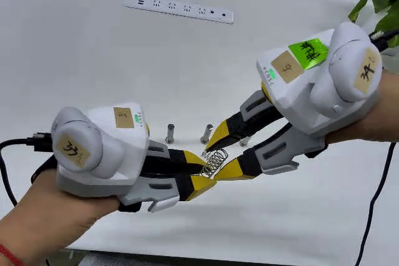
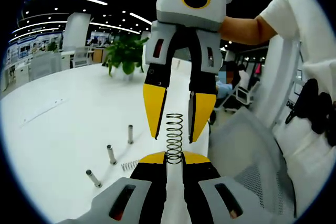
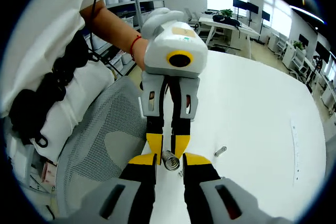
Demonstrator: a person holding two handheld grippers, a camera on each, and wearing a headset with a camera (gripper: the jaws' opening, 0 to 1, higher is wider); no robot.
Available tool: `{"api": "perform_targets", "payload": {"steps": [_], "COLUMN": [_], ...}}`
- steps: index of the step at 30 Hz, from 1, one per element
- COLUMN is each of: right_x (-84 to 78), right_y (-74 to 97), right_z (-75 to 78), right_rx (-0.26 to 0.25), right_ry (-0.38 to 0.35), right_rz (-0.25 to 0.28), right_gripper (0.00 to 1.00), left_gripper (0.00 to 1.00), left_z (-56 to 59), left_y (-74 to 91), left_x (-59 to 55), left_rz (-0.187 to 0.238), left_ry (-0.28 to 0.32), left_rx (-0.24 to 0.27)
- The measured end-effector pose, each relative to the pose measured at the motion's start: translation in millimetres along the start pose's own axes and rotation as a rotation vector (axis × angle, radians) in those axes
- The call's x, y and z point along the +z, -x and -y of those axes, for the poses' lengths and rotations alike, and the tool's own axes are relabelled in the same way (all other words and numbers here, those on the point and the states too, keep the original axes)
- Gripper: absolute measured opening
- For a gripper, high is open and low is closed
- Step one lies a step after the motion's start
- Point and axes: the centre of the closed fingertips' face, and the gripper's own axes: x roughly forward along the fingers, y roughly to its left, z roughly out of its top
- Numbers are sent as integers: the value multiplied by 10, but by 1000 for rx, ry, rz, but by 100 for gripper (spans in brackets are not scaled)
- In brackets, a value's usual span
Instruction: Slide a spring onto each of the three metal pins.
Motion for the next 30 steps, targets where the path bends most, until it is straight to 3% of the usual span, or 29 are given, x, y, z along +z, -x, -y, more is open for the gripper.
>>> {"api": "perform_targets", "payload": {"steps": [13,30], "right_x": [-43,-51], "right_y": [-37,-39], "right_z": [-82,-102], "right_rx": [81,102], "right_ry": [63,78], "right_rz": [-78,-119], "right_gripper": [14,12], "left_gripper": [10,10], "left_z": [42,63], "left_y": [-1,1], "left_x": [10,10], "left_rz": [18,37], "left_ry": [-3,-23], "left_rx": [-17,-21]}}
